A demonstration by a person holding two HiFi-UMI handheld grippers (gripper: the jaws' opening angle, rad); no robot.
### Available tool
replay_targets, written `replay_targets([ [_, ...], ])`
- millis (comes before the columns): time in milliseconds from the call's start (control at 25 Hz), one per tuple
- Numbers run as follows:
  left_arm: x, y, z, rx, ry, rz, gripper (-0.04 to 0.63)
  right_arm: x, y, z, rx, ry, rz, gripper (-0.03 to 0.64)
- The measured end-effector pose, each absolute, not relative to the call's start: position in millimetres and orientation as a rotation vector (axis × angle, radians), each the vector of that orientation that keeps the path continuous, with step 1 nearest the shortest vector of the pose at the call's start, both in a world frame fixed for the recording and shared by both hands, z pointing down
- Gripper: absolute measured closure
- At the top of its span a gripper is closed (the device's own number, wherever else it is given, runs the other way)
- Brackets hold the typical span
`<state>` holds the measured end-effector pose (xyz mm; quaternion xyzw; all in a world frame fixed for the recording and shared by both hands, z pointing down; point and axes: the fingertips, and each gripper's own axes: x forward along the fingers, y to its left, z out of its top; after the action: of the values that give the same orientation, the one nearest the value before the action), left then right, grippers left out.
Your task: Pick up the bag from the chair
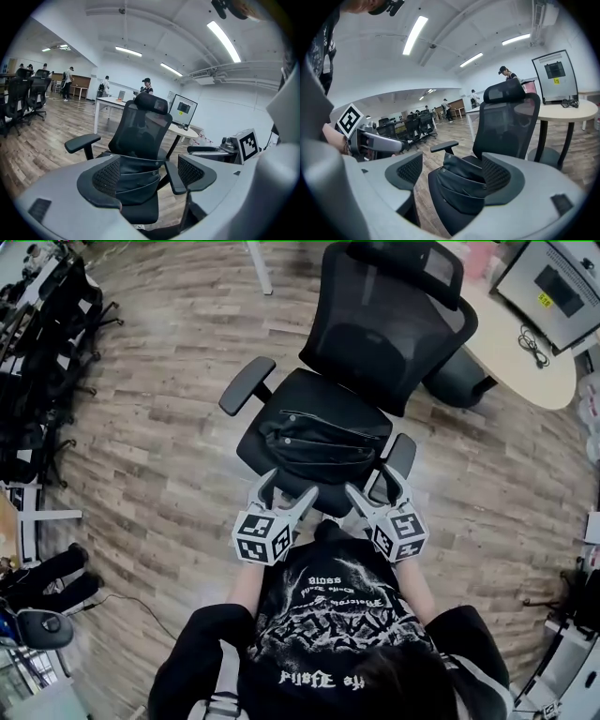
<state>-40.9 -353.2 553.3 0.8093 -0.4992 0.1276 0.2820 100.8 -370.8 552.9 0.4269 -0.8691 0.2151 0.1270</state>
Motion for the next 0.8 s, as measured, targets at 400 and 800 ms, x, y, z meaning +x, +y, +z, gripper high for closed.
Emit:
replay_targets([
  [400, -13.4, -390.9, 575.6, 2.034, -1.360, 0.321, 0.202, 130.2, -406.8, 579.8, 1.148, -2.522, 0.720, 0.222],
  [800, -9.7, -399.1, 591.8, 1.988, -1.339, 0.362, 0.202, 143.9, -418.7, 587.3, 1.161, -2.522, 0.733, 0.241],
])
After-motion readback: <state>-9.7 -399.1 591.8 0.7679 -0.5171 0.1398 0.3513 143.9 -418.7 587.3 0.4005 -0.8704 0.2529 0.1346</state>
